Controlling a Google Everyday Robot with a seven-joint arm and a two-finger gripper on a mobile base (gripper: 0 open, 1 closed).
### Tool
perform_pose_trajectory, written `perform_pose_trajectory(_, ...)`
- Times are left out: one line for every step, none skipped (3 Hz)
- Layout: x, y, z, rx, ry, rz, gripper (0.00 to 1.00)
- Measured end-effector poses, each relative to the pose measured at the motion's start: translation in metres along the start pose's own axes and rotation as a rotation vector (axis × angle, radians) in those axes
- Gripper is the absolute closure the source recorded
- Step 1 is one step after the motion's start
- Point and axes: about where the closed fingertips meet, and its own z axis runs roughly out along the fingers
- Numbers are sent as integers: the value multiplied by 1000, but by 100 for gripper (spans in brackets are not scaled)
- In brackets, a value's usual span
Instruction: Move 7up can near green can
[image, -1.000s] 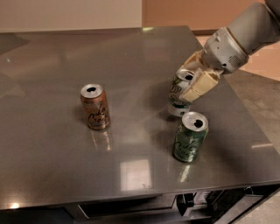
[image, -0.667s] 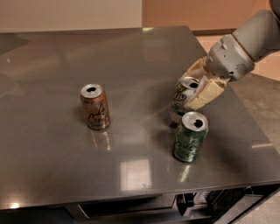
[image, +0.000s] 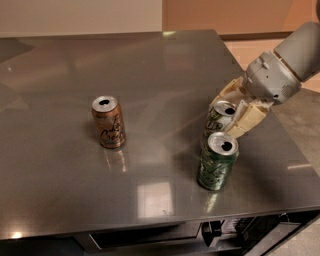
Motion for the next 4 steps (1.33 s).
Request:
perform_pose_trajectory(4, 7, 2, -14, -3, -7, 59)
perform_pose_trajectory(6, 9, 6, -22, -7, -9, 36)
perform_pose_trajectory(8, 9, 10, -23, -10, -4, 13)
perform_pose_trajectory(7, 6, 11, -15, -11, -6, 0)
